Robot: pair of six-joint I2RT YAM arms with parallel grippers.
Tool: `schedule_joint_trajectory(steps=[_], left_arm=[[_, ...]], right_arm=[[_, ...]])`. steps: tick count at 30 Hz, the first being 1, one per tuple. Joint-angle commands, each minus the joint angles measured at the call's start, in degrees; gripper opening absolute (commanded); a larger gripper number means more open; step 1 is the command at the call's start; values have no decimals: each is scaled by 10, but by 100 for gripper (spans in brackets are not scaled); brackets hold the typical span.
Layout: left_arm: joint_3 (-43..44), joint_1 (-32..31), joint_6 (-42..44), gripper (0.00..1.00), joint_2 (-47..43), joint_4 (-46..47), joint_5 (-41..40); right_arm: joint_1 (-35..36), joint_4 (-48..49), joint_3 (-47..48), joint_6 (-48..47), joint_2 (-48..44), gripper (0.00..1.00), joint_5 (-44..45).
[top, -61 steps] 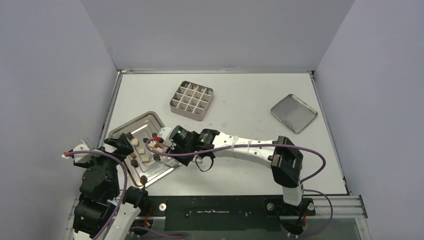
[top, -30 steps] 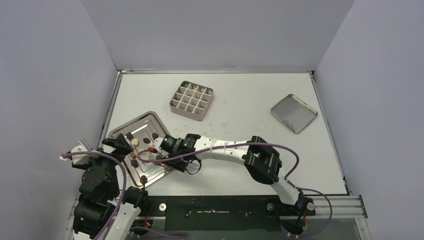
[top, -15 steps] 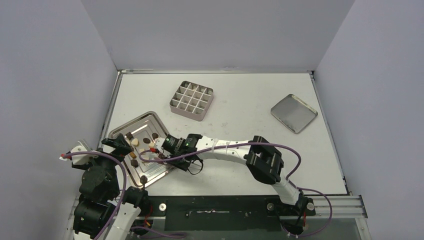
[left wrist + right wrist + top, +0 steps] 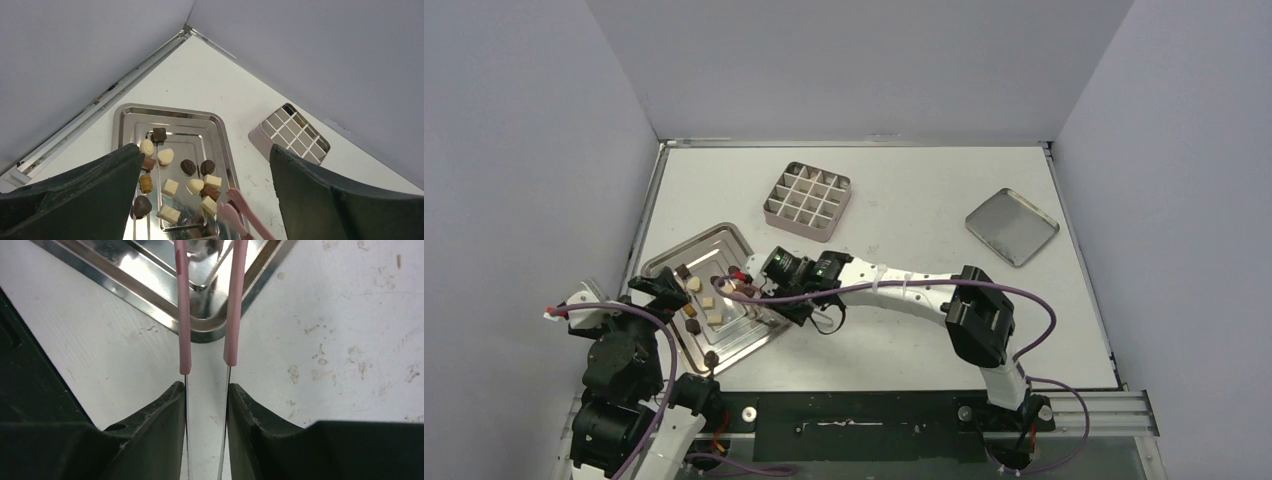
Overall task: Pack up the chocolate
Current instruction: Pick up the fake chocolate from the plate.
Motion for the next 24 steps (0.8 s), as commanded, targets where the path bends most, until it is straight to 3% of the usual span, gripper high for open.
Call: schedule_joint_trajectory(steps=[1,14,24], left_arm=[[9,5,7,97,2,19,19],[5,4,12,97,2,25,27],[4,3,15,97,4,28,30]], right_arm=[[-60,52,-18,23,-57,21,-13],[-236,98,19,32,-55,22,-33],[-296,96,109,43,29,24,-9]])
